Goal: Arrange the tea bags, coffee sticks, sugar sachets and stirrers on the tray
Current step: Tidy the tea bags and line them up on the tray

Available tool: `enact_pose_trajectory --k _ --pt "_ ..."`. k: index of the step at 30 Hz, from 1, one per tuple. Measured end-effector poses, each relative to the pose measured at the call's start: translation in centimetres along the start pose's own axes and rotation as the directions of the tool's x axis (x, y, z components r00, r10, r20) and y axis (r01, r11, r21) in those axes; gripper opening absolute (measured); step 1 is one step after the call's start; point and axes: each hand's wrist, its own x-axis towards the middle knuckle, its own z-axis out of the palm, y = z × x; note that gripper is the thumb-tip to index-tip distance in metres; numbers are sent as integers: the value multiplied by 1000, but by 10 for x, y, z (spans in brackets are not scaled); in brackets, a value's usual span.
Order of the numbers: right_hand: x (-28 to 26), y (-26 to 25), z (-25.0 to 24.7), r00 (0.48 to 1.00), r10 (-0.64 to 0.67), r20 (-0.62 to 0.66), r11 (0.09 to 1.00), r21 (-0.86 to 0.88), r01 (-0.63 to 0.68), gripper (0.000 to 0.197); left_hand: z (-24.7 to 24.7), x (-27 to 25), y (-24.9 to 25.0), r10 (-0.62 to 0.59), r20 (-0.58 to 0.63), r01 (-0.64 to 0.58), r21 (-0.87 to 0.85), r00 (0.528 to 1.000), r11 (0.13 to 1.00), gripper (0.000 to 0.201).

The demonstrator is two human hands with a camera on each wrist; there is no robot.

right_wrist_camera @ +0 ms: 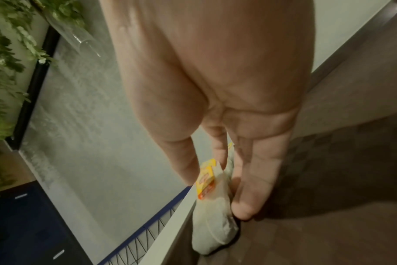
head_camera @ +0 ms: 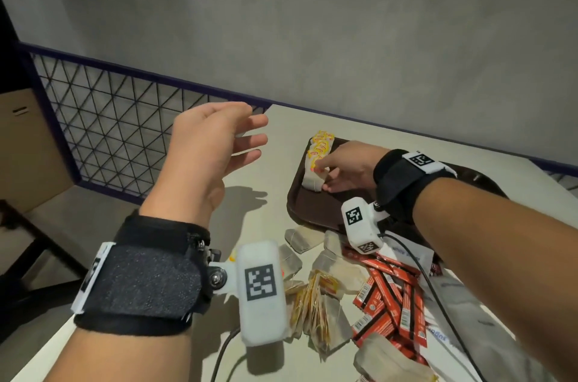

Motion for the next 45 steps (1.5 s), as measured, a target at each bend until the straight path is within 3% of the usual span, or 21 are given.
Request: enact_pose_trajectory --k 5,10,13,15,17,19,21,24,27,31,35,41,45 --pt "-2 1 1 998 -62 -25 997 -43 61 39 2 1 -5 -5 -18 5 -16 1000 1000 17" --pt "-9 -3 8 994 -104 15 983 -148 105 17 4 0 -1 11 -5 -11 -18 1000 1000 5" --pt "-19 -5 -1 986 -149 -69 965 -229 130 35 4 -1 3 25 1 -25 -33 1000 999 2" --pt "-40 -4 -9 942 -329 -71 833 -491 254 37 4 -3 5 33 7 -32 -42 999 999 1" --pt "-71 0 -15 881 -462 103 636 -653 410 26 5 -5 7 44 10 -44 -49 999 998 1" --pt "-102 7 -18 856 -381 351 507 -694 510 17 6 -7 8 50 14 -49 -60 999 997 1" --pt "-126 17 -16 845 -215 490 454 -716 531 17 7 -9 8 55 21 -53 -59 998 997 2" --pt "-147 33 -10 827 -139 545 325 -763 558 29 10 -11 6 56 35 -55 -43 998 998 5" --pt "-153 52 -3 818 -223 530 170 -805 568 31 13 -14 4 61 52 -60 -21 997 998 5" --pt "-153 68 2 766 -393 509 159 -783 602 11 18 -20 3 52 97 -53 4 994 999 10" --pt "-158 70 -3 723 -482 494 158 -763 627 13 25 -27 4 42 199 -54 53 979 997 15" --pt "-165 69 -19 765 -493 414 342 -716 608 16 37 -38 6 5 344 -60 148 939 987 15" --pt "-165 75 -20 784 -467 409 384 -705 596 16 42 -41 3 -34 412 -50 190 911 980 12"
